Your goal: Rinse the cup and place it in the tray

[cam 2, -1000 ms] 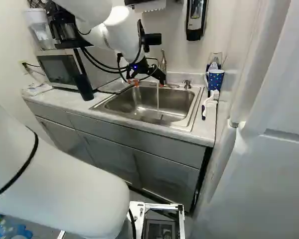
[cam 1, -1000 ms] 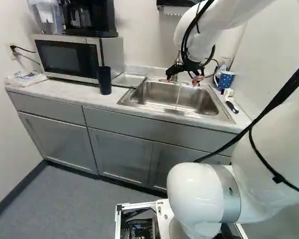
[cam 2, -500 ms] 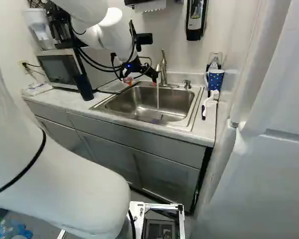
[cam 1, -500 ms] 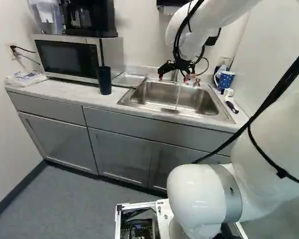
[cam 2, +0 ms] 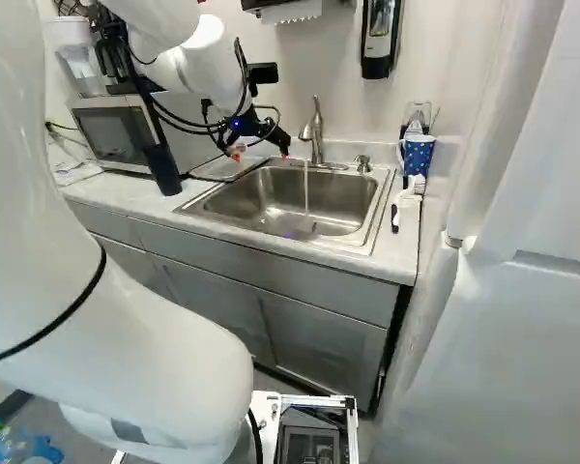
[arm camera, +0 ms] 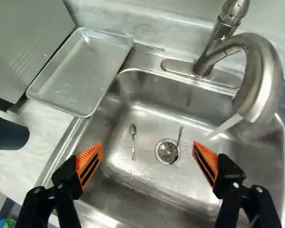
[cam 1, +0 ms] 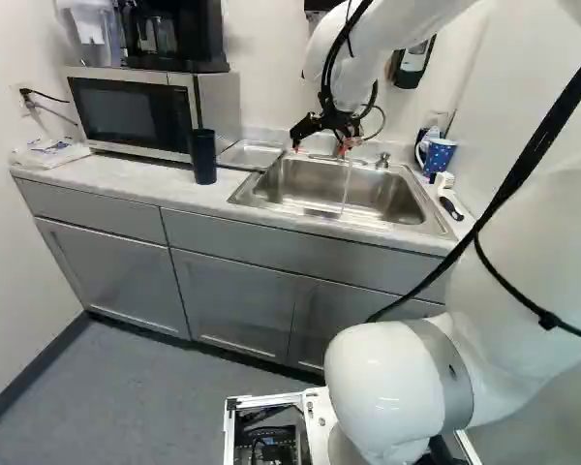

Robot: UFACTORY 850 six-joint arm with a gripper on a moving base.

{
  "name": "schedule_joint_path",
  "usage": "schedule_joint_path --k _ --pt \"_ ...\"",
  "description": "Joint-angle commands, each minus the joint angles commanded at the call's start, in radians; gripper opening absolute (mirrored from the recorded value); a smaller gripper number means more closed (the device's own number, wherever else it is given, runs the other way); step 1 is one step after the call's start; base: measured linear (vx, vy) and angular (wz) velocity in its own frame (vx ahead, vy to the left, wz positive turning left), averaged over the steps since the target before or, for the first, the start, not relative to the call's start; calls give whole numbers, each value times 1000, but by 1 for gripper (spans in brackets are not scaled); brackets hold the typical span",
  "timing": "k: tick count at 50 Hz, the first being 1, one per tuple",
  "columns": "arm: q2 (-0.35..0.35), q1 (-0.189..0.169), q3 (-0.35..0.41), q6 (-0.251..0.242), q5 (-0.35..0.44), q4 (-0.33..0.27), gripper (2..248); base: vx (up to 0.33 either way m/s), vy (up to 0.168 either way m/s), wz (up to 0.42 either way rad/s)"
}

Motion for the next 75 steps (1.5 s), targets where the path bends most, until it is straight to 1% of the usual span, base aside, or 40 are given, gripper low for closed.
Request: schedule_joint_path --k 75 --pt "-17 250 -190 0 0 0 247 0 0 0"
